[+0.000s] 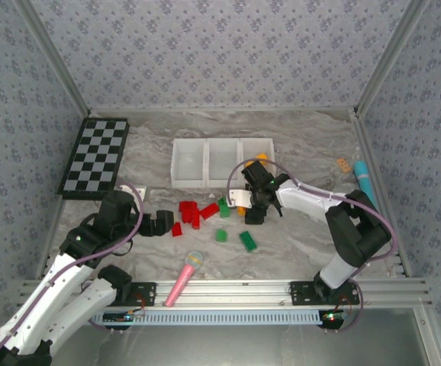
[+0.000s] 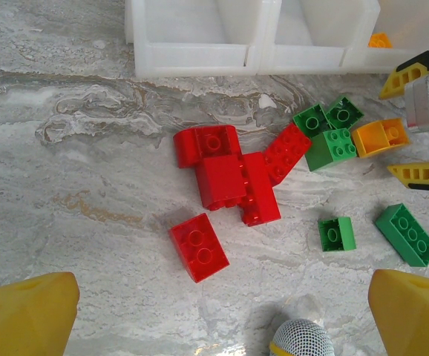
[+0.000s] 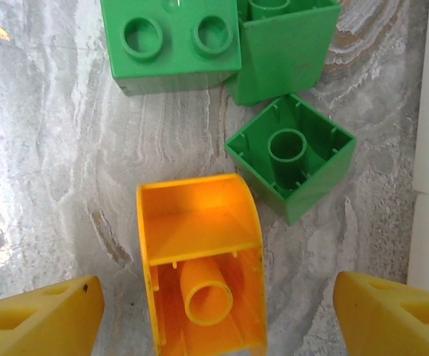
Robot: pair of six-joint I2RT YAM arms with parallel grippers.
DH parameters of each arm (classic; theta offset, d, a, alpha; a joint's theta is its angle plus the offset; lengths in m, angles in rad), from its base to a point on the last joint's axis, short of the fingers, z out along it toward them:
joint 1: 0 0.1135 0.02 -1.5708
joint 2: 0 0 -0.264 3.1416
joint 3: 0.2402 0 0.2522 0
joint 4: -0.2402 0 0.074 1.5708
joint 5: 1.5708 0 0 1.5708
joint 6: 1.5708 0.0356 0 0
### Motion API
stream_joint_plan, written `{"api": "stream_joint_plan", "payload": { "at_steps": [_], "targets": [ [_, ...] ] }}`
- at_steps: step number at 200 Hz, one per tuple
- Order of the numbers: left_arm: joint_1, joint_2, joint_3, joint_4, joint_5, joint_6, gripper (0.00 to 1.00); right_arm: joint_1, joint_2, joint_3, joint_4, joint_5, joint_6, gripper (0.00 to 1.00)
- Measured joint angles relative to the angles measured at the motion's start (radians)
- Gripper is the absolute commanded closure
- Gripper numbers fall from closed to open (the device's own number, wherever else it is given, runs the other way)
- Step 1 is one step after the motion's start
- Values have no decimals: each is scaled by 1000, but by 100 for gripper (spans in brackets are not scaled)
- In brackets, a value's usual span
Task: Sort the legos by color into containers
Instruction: Pick up the lego from the center of the table.
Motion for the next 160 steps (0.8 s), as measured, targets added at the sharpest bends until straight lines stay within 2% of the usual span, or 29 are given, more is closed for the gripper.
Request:
{"api": "stream_joint_plan", "payload": {
  "at_steps": [110, 137, 160],
  "targets": [
    [0, 1, 0, 0, 0, 0, 0, 18, 65, 40, -38, 17, -22, 41],
    [0, 1, 0, 0, 0, 0, 0, 34, 65, 37, -39, 41, -21, 50],
    [0, 1, 0, 0, 0, 0, 0, 54, 57, 6, -22, 65, -22, 64]
  ]
}}
